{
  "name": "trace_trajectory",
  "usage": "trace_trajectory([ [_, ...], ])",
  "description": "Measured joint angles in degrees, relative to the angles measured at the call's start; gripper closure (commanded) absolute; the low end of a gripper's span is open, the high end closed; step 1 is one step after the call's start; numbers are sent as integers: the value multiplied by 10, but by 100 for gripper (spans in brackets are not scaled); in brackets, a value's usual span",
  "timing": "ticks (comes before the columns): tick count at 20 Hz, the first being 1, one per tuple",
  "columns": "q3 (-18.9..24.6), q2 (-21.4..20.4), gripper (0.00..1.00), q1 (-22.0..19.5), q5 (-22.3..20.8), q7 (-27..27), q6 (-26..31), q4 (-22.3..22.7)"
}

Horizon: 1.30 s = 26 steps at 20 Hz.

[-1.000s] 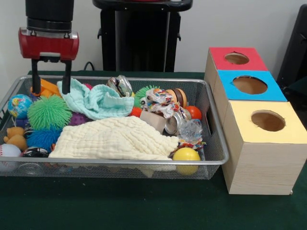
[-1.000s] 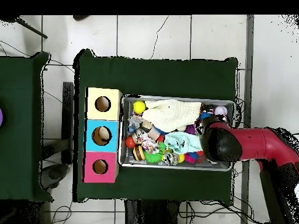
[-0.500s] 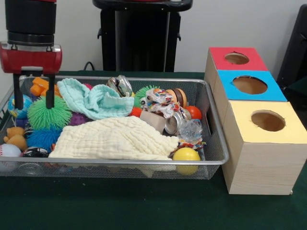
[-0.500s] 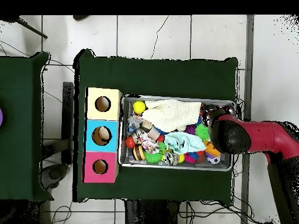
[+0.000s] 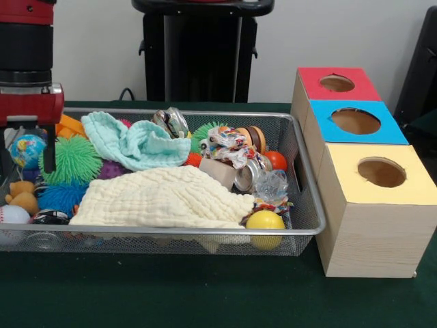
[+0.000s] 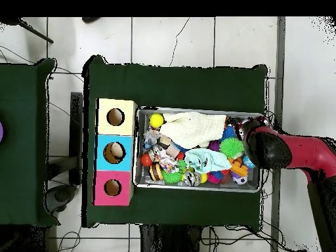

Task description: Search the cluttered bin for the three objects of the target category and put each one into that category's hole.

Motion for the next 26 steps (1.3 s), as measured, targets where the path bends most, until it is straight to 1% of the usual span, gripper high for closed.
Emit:
trace_trajectory([
  [3,-1,5,0,-1,-4,-3,0,0],
  [10,-14,0,0,10,-49,-3,0,4],
  [12,-30,-11,0,25,-70,-3,0,12],
  [18,-66,-37,0,68,-114,-3,0,26],
  [22,-98,-54,0,109,-150,-3,-1,31],
  [26,-129,-62,0,143,-178,-3,-11,32],
])
